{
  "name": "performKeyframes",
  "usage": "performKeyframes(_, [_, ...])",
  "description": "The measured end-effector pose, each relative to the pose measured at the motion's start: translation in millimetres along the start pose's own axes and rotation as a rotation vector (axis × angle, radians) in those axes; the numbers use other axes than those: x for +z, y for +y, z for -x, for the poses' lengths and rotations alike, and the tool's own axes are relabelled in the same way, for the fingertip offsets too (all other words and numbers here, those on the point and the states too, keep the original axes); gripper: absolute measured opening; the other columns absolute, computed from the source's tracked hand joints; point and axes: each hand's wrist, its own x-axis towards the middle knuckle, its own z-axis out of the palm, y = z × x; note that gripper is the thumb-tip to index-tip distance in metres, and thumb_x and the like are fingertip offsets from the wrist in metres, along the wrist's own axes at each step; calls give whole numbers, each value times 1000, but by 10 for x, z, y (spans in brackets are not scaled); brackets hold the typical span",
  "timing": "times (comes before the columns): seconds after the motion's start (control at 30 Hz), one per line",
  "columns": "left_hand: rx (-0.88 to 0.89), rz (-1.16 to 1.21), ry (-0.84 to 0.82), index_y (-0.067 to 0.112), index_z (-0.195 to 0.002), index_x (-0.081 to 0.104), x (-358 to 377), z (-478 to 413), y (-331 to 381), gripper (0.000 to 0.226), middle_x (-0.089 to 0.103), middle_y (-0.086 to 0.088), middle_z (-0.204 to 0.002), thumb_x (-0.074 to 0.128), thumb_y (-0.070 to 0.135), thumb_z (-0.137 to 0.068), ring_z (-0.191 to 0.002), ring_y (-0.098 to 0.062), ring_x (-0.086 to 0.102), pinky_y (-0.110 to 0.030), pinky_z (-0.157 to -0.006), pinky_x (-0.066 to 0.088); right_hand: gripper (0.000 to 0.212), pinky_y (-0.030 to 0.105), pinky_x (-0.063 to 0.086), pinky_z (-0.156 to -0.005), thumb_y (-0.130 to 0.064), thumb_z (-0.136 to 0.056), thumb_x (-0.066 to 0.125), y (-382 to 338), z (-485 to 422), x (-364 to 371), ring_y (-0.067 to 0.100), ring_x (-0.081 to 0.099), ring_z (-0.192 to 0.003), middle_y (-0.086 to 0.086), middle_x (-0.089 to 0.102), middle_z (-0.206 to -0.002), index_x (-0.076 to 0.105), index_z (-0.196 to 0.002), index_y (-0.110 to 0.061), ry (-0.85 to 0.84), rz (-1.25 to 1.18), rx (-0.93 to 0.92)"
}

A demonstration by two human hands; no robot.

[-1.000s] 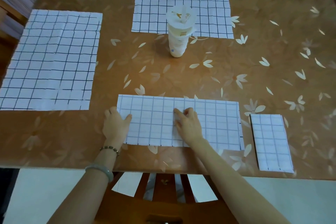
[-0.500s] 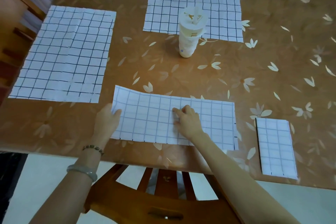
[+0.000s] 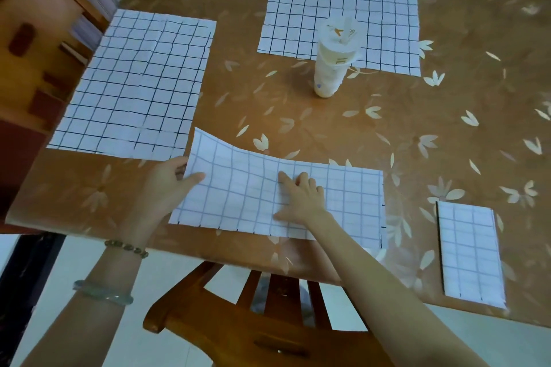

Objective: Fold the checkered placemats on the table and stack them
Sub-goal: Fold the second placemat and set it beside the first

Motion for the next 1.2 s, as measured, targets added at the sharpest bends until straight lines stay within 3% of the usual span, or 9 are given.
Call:
performKeyframes(0.3, [218, -40, -59, 10, -87, 65, 200, 235, 611, 17, 67, -7, -79, 65, 27, -85, -76, -24, 62, -44, -72, 51, 112, 43, 33, -94, -54, -60, 76, -11, -64, -26, 30, 36, -114, 9, 30, -127, 6, -145, -33, -65, 53, 18])
performKeyframes(0.4, [308, -41, -125, 4, -78, 58, 495, 351, 889, 28, 48, -11, -60, 62, 30, -86, -53, -20, 41, -33, -53, 35, 113, 44, 33, -98, -58, -60, 75, 77, -62, -20, 30, 34, -115, 9, 29, -128, 9, -147, -32, -80, -40, -5])
performKeyframes(0.53, [382, -5, -215, 6, -75, 60, 976, 518, 1247, 20, 43, -5, -52, 59, 19, -90, -47, -9, 34, -21, -48, 26, 86, 29, 32, -91, -62, -58, 52, 432, 76, -137, 24, 37, -104, 8, 47, -114, 46, -135, -23, 4, -452, 10])
performKeyframes(0.63, [372, 31, -274, 22, -58, 39, 1335, 581, 1404, 38, 31, 6, -45, 55, 11, -91, -44, -8, 37, -19, -45, 27, 71, 32, 36, -96, -35, -73, 69, 995, 305, -184, 27, 41, -113, 15, 46, -120, 46, -136, -13, 209, -517, 192])
performKeyframes(0.8, [325, 34, -338, 0, -70, 44, 1925, 519, 1380, 24, 38, -12, -58, 49, 13, -90, -49, -17, 31, -31, -49, 22, 37, 27, 34, -86, -8, -88, 55, 1492, 623, -151, 33, 46, -108, 10, 38, -104, 51, -124, -1, 297, -681, 418])
performKeyframes(0.93, [317, -12, -353, -5, -75, 47, 2262, 437, 1330, 23, 34, -12, -58, 48, 12, -90, -48, -19, 29, -32, -49, 21, 16, 20, 27, -57, -2, -80, 42, 1614, 656, -37, 24, 40, -81, 8, 43, -74, 58, -81, -1, 351, -725, 356])
performKeyframes(1.07, [296, -33, -384, 6, -66, 38, 2515, 380, 1323, 25, 36, -8, -57, 48, 11, -88, -51, -22, 34, -33, -51, 26, 26, 19, 22, -55, -8, -74, 36, 1629, 670, -35, 17, 34, -73, -10, 35, -60, 45, -61, -29, 414, -757, 250])
performKeyframes(1.13, [281, -60, -438, 12, -75, 48, 2624, 381, 1376, 22, 54, -10, -67, 52, 25, -92, -65, -26, 50, -35, -61, 41, 34, 23, 28, -59, -12, -76, 36, 1634, 690, -57, 15, 36, -69, -13, 38, -60, 44, -57, -39, 434, -827, 249])
performKeyframes(1.2, [228, -94, -550, 11, -112, 58, 2678, 396, 1395, 42, 64, -11, -104, 46, 48, -95, -99, -26, 57, -38, -87, 46, 34, 32, 38, -62, -15, -84, 38, 1641, 717, -72, 19, 47, -67, -3, 53, -61, 57, -61, -31, 427, -904, 280])
